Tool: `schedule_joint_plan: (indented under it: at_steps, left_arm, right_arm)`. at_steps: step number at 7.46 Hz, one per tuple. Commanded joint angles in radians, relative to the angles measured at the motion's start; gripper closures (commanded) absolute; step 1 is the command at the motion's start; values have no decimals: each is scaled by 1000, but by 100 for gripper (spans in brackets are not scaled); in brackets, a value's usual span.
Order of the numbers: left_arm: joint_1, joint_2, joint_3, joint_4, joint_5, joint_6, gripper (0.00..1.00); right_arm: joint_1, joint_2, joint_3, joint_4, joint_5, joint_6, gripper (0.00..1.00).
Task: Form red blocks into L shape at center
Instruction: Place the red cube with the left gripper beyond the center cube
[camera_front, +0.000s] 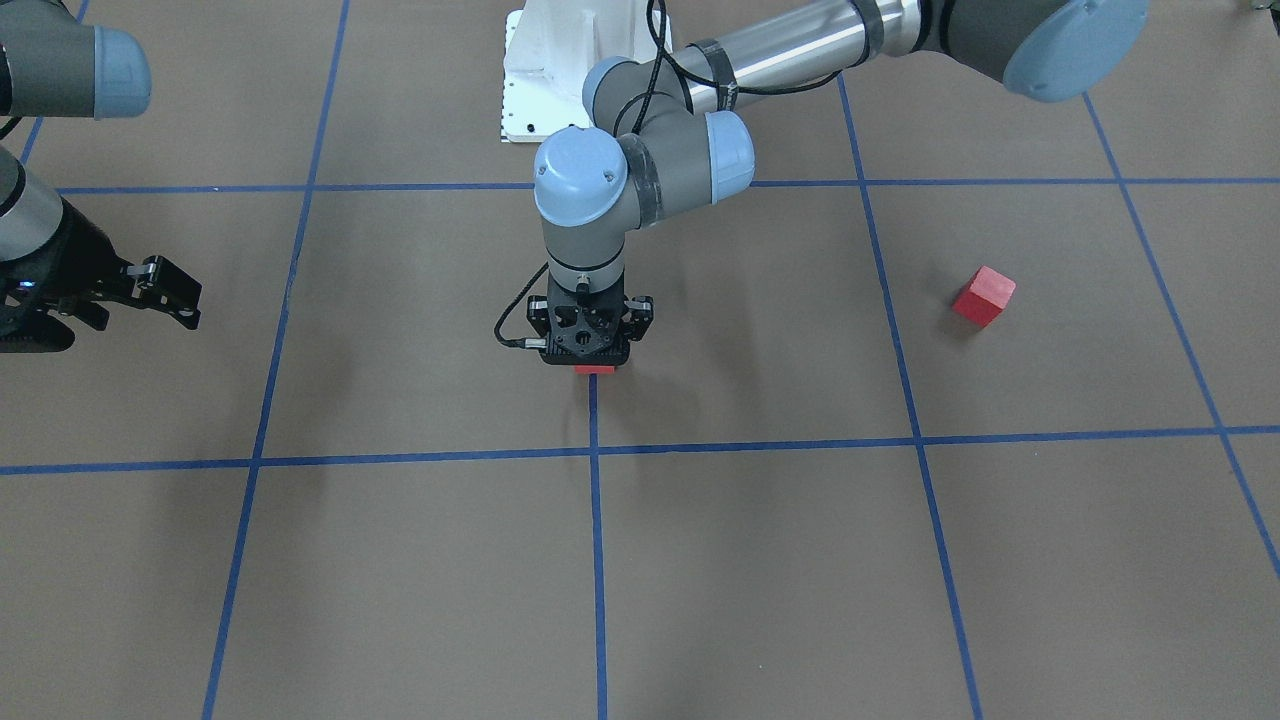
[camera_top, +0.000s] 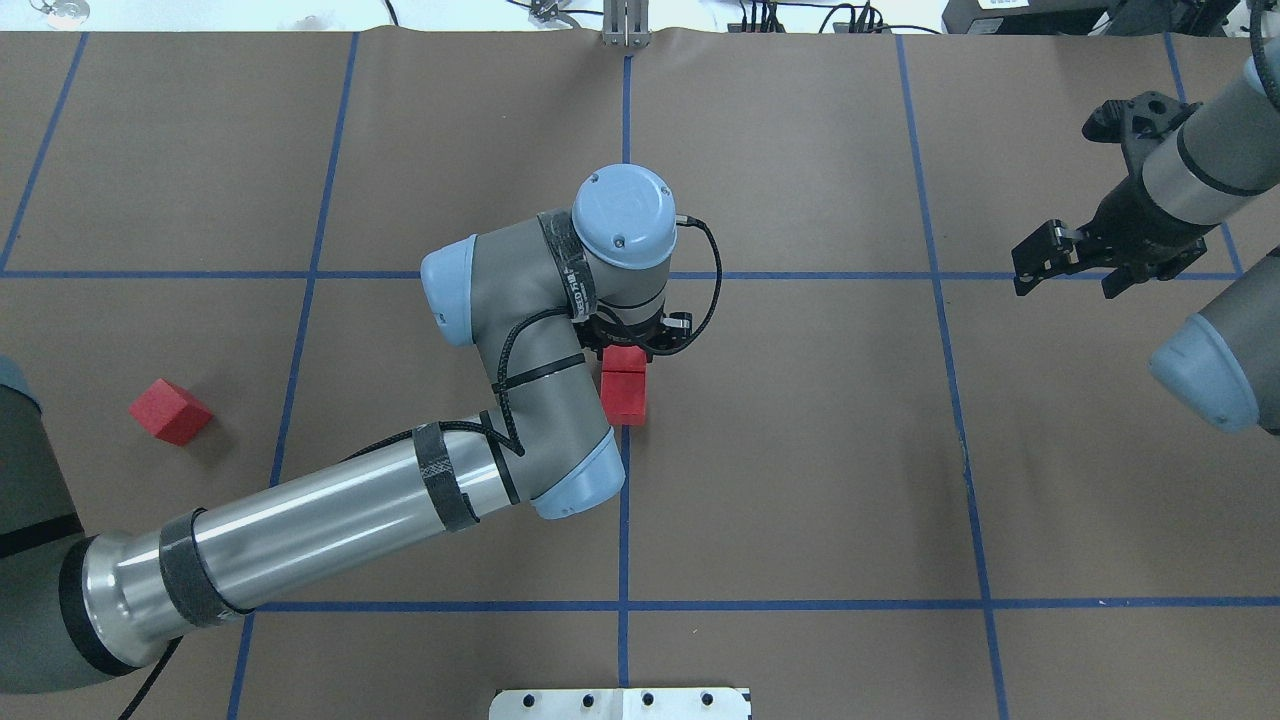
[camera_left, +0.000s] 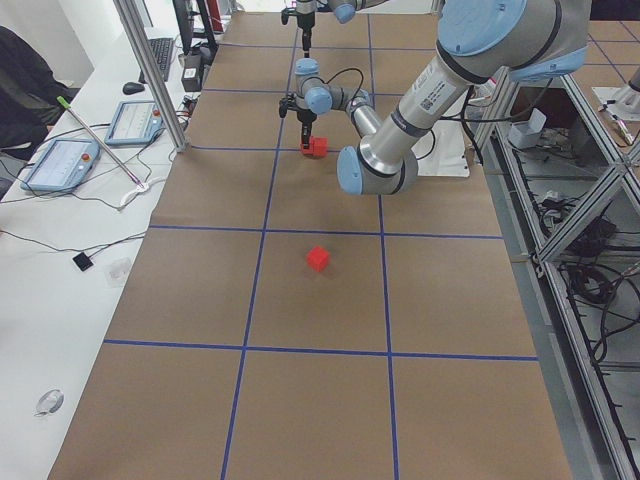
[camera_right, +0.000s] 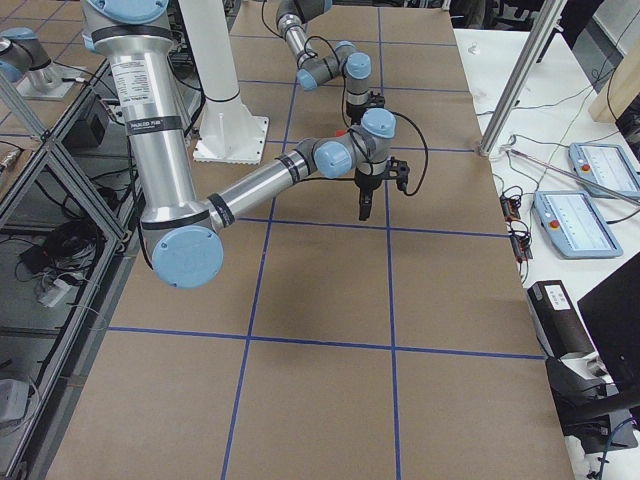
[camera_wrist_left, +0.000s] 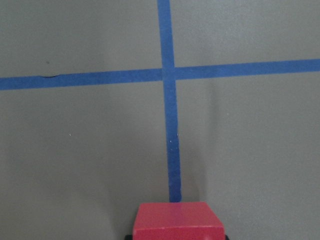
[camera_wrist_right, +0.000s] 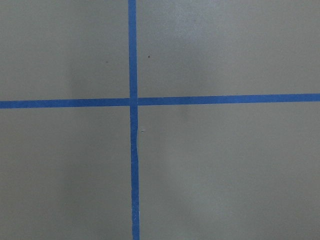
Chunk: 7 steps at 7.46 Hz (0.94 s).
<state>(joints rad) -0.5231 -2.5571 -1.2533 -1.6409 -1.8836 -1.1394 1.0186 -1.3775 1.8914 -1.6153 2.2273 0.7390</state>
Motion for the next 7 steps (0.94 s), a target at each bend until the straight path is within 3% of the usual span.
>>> schedule_joint_plan:
  at_steps: [1,7]
  left_arm:
    - [0,0,0,1,0,-5,100]
    - [2,0,0,1,0,-20,100]
  right_arm:
    - [0,0,0,0,0,0,0]
    - [0,0,5,0,2,-1,0]
